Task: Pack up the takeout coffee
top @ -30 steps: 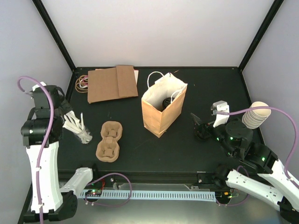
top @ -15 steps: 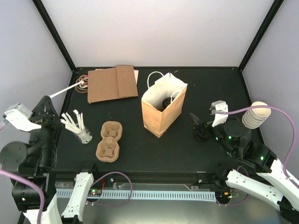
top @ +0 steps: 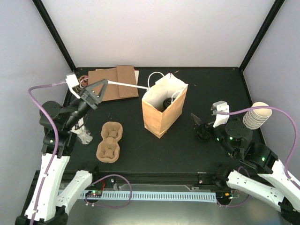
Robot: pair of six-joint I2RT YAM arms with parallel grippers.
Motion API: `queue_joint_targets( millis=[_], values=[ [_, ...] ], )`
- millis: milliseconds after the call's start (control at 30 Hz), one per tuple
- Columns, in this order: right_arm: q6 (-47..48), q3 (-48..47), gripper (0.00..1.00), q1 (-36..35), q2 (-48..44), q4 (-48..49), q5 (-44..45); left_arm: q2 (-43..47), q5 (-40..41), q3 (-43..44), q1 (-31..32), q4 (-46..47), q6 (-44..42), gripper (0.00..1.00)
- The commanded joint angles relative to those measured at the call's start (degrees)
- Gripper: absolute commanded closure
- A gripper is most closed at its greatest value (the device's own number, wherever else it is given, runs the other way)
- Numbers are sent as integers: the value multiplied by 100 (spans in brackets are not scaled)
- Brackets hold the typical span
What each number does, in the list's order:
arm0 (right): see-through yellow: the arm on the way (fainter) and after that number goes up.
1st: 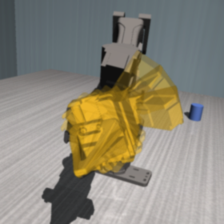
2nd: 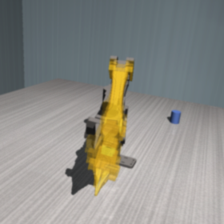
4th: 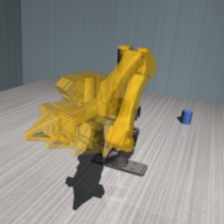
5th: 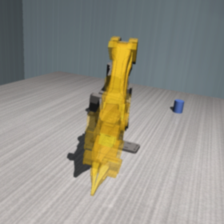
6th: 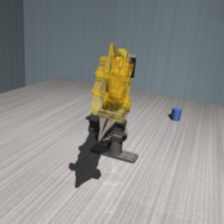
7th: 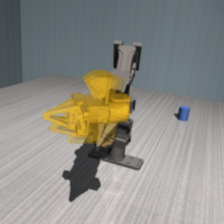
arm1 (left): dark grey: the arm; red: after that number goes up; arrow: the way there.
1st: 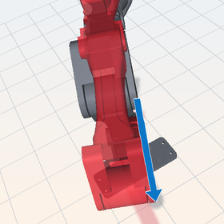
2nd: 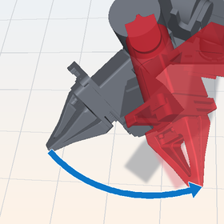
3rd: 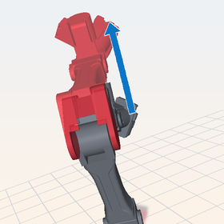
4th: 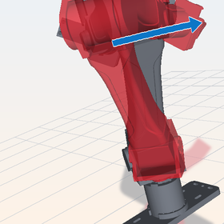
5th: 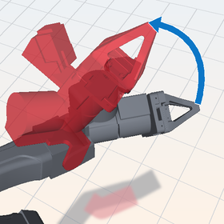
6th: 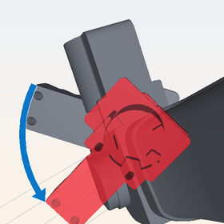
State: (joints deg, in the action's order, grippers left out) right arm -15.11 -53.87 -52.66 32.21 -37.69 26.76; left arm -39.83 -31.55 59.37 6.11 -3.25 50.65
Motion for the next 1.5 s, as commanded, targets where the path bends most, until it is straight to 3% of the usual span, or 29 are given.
queue_joint_targets(
  millis=[0,500,900,933,967,1000,1033,1067,1200,1300,1467],
  values=[
    [-57,-21,0,19,-81,62,80,37,342,159,876,568,-368,98],
    [-24,-193,0,19,-128,-156,254,-1120,2296,304,2459,385,-1663,99],
    [-18,-282,0,19,-104,-280,408,-2058,2344,678,2938,415,-1893,99],
    [-22,-275,0,19,-106,-282,416,-2089,2302,758,2969,317,-1989,96],
    [-32,-267,0,19,-99,-282,416,-2114,2231,859,2993,184,-2120,82],
    [-42,-246,0,15,-97,-277,416,-2135,2131,957,3020,29,-2275,53],
    [-32,-225,0,19,-95,-258,399,-2153,1932,1089,3019,-160,-2483,10],
    [0,-187,0,19,-100,-220,348,-2179,1839,1266,3027,-467,-2701,2],
    [29,6,0,19,-79,-43,246,-1980,2099,1586,3036,-1511,-3147,1],
    [41,24,0,19,16,22,237,-1630,2750,1547,3020,-2080,-3338,1],
    [171,179,0,22,23,295,779,-950,4725,1386,2975,-3078,-3430,1]
  ],
)
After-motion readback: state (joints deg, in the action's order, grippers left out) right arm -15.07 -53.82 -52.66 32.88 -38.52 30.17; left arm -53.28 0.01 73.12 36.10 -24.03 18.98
